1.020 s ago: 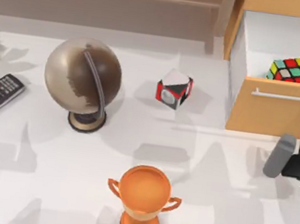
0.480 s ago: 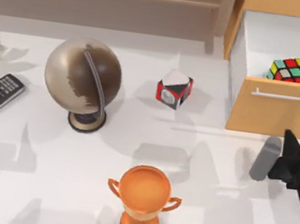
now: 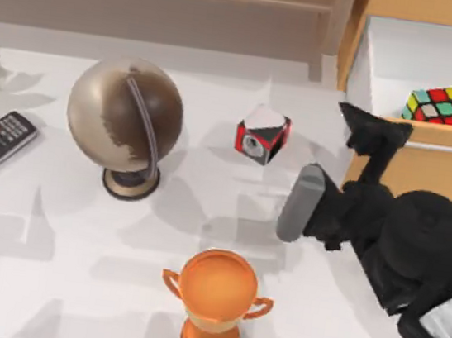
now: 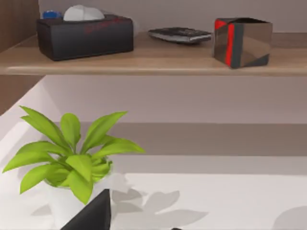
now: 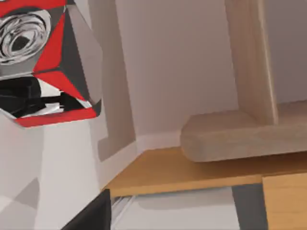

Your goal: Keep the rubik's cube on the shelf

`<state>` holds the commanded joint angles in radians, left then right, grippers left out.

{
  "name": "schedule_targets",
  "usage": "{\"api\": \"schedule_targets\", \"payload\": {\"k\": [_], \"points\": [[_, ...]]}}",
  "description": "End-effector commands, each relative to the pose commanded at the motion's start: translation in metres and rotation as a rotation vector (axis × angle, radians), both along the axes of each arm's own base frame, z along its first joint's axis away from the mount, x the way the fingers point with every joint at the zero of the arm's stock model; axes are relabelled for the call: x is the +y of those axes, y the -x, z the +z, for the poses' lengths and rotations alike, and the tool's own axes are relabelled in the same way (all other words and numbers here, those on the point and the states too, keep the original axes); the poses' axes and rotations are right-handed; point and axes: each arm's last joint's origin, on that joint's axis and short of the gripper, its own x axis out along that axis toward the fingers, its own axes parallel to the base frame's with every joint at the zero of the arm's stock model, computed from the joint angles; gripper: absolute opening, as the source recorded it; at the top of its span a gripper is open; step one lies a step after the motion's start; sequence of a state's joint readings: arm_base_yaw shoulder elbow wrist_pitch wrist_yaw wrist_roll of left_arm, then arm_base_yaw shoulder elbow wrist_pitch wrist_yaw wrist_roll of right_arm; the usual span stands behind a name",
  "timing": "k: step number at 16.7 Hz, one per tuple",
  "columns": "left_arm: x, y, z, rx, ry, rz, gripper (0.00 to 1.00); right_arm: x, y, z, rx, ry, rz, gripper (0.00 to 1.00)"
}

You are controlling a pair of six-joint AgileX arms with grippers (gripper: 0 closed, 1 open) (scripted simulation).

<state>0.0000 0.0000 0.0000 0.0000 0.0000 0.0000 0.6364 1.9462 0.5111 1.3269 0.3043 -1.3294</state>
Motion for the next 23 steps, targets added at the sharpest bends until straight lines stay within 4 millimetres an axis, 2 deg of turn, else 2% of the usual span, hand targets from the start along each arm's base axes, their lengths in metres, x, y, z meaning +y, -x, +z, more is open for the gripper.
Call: {"api": "schedule_targets", "payload": {"k": [3,6,9,11,14,16,20,23], "points": [[0.000,0.000,0.000,0.000,0.000,0.000,1.00,0.041,-0.019,0.013,0.134,-0.027,0.061,1.00],[0.000,0.000,0.000,0.000,0.000,0.000,1.00,0.072,-0.043,0.034,0.315,-0.053,0.069,1.00],[0.000,0.000,0.000,0.000,0.000,0.000,1.00,0.088,-0.071,0.060,0.531,-0.093,0.011,1.00],[0.000,0.000,0.000,0.000,0.000,0.000,1.00,0.088,-0.092,0.078,0.682,-0.132,-0.064,1.00],[0.000,0.000,0.000,0.000,0.000,0.000,1.00,0.073,-0.125,0.108,0.897,-0.220,-0.227,1.00],[0.000,0.000,0.000,0.000,0.000,0.000,1.00,0.051,-0.147,0.128,1.019,-0.298,-0.364,1.00],[0.000,0.000,0.000,0.000,0.000,0.000,1.00,-0.015,-0.188,0.156,1.193,-0.474,-0.666,1.00],[0.000,0.000,0.000,0.000,0.000,0.000,1.00,-0.067,-0.209,0.157,1.288,-0.573,-0.874,1.00]]}}
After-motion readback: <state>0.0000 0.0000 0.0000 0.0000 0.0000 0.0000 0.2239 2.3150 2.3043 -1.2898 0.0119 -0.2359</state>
